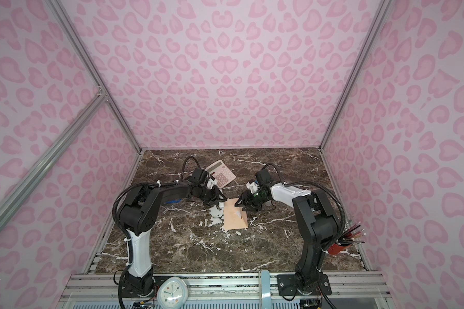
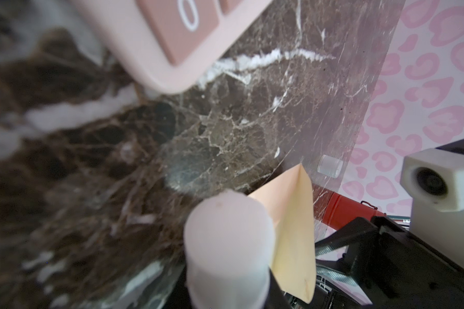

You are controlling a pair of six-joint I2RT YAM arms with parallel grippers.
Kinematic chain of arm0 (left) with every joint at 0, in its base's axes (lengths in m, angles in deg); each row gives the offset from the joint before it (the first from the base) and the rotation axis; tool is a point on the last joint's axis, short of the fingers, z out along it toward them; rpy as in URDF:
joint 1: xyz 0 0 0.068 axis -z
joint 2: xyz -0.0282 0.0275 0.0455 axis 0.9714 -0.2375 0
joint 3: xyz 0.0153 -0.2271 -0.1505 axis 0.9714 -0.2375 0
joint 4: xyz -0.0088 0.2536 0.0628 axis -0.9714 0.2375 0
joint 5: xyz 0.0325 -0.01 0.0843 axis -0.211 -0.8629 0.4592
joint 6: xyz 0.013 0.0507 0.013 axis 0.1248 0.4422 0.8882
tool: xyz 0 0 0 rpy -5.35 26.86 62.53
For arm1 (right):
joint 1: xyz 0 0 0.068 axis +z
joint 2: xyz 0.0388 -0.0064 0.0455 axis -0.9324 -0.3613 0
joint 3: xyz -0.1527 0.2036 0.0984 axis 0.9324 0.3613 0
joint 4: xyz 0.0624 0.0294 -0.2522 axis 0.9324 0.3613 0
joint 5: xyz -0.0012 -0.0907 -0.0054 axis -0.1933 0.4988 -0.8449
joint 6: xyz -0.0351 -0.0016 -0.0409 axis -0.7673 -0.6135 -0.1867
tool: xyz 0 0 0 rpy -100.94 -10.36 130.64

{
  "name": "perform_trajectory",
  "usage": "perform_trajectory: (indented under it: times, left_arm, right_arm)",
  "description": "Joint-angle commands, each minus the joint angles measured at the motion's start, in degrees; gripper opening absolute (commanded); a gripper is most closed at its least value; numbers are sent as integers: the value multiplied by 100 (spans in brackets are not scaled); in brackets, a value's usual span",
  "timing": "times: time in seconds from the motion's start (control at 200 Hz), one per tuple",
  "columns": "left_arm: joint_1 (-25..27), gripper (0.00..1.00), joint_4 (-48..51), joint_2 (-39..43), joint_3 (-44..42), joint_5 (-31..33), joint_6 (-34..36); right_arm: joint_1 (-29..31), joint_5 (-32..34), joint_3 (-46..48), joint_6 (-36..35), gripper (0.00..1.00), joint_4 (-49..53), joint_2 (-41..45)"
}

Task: Place the letter into the envelope and seal it
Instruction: 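Fold the flap over onto the envelope body with the right gripper, then press the folded flap down onto the envelope with the right gripper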

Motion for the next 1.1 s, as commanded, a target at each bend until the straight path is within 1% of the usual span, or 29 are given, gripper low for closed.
perform_trajectory:
  times: [0.0,0.11,0.26,0.355,0.47,0.595,0.85,1.1]
  left_arm:
    - [2,4,405,14,-48,260,63]
    - [0,4,413,12,-60,251,63]
    - [-1,4,415,11,-69,251,65]
    - [-5,4,419,11,-61,251,67]
    - [-13,4,419,8,-52,242,78]
    - [-14,4,413,-6,-33,232,69]
    - [-20,4,414,-15,-17,207,80]
    - [-23,4,413,2,-6,190,80]
  right_arm:
    - [-7,-107,94,242,49,-368,-73]
    - [-6,-91,167,319,41,-490,-117]
    - [-34,-39,249,357,25,-557,-180]
    - [-35,73,213,256,20,-394,-241]
    - [20,329,17,-41,18,85,-332]
    - [122,633,-277,-315,17,630,-435]
    - [355,1138,-784,-627,16,1399,-669]
    - [609,1474,-1155,-776,16,1897,-838]
